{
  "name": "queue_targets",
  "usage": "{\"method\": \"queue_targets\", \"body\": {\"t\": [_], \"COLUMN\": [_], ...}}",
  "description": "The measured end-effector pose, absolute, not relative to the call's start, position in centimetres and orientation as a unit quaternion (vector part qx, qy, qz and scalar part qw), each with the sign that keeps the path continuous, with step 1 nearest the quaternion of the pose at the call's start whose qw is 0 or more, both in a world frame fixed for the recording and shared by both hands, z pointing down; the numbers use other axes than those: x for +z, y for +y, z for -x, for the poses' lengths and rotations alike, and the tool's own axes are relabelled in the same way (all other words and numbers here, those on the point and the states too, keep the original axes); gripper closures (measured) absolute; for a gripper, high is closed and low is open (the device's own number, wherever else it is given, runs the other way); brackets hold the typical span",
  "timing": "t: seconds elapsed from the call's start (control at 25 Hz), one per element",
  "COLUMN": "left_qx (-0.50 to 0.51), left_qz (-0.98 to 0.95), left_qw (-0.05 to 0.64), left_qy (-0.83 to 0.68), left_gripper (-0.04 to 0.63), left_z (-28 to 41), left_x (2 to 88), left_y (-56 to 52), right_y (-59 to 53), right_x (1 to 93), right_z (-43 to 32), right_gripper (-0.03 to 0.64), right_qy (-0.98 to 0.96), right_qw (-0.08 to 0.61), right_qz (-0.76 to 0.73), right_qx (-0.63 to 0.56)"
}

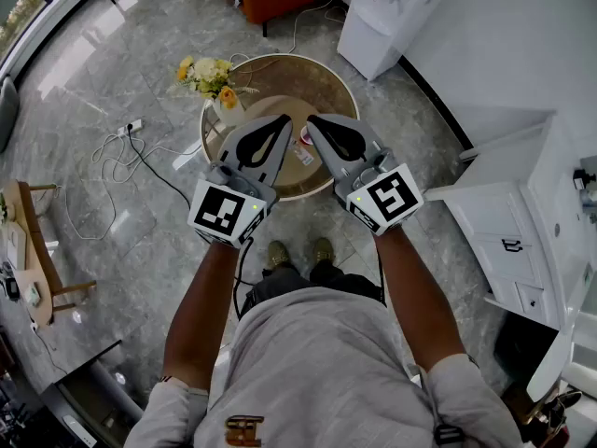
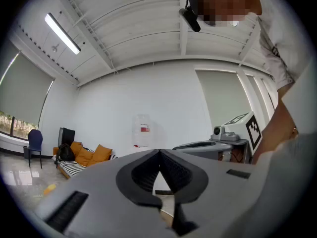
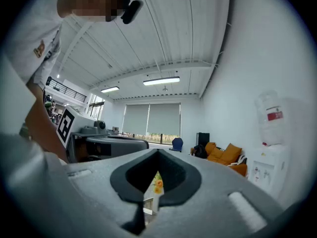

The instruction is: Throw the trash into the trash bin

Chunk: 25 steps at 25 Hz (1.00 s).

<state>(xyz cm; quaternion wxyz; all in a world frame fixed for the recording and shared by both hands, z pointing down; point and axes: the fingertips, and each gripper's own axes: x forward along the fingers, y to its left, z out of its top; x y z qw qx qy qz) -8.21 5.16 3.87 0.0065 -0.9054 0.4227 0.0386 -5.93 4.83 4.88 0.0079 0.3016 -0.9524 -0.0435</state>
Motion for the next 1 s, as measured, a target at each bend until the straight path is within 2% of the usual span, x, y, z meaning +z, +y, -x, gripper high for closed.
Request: {"method": "queue_targets", "body": {"t": [0.56, 1.0], "left_qx": [0.035, 0.022], "left_qz": [0.908, 0.914], "left_qw": [0.005, -0.002], "left_qy": [0.418, 0.405], "left_gripper": [0.595, 0.595], "left_z": [8.5, 10.1], "left_x": [5.2, 9.0], "left_y": [4.7, 3.2], "right_y": [4.4, 3.0], "right_x": [5.8, 9.3], "right_z": [6.1, 7.1], "right_gripper": [0.615, 0.615], "right_qy": [-0.948, -0.938], "right_qw": [0.006, 0.036], "right_qz": [-0.314, -0.341], "right_qx": [-0.046, -0.053]}}
